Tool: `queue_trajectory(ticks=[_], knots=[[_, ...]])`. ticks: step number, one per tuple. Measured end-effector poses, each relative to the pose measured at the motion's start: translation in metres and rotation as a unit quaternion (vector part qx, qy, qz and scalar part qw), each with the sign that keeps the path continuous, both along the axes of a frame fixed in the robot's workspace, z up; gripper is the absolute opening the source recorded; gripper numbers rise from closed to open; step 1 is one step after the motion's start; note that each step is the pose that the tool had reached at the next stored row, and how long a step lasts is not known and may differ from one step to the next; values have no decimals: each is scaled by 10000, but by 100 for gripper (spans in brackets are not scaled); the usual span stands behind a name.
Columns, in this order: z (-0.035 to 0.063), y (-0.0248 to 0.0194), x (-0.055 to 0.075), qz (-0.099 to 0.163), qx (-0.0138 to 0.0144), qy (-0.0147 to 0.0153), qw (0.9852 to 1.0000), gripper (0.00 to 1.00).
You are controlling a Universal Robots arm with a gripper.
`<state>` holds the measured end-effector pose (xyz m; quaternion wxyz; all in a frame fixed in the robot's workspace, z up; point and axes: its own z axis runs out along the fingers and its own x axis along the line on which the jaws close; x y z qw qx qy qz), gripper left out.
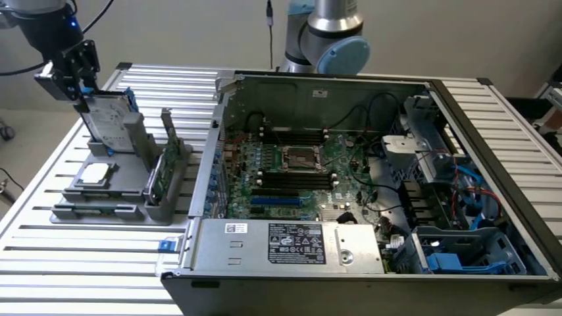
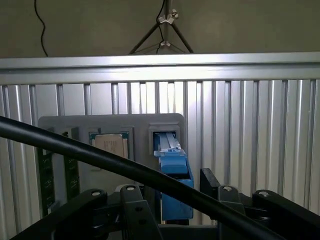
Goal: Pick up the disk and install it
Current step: 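Pick up the disk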
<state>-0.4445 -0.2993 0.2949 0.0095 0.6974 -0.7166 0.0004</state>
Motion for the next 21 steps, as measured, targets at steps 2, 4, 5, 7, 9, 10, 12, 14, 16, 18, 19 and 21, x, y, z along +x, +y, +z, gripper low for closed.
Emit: queue_trajectory(ticks=[2,4,5,7,9,10,12,14,16,18,19,21], knots=[[-27,-3,0,5,0,0,10000,54],[-38,-3,0,7,-1,1,10000,54],[-39,-3,0,7,-1,2,10000,54],[-45,-3,0,7,0,0,10000,54],[-59,-3,0,7,0,-1,10000,54],[-64,-3,0,7,-1,0,10000,54],[-73,-3,0,8,0,0,10000,54],[-79,-3,0,8,1,1,10000,54],[-81,-3,0,8,4,1,10000,54],[-83,-4,0,8,10,1,10000,54],[-83,-4,0,9,14,0,10000,54],[-84,-5,0,13,33,0,10000,54]])
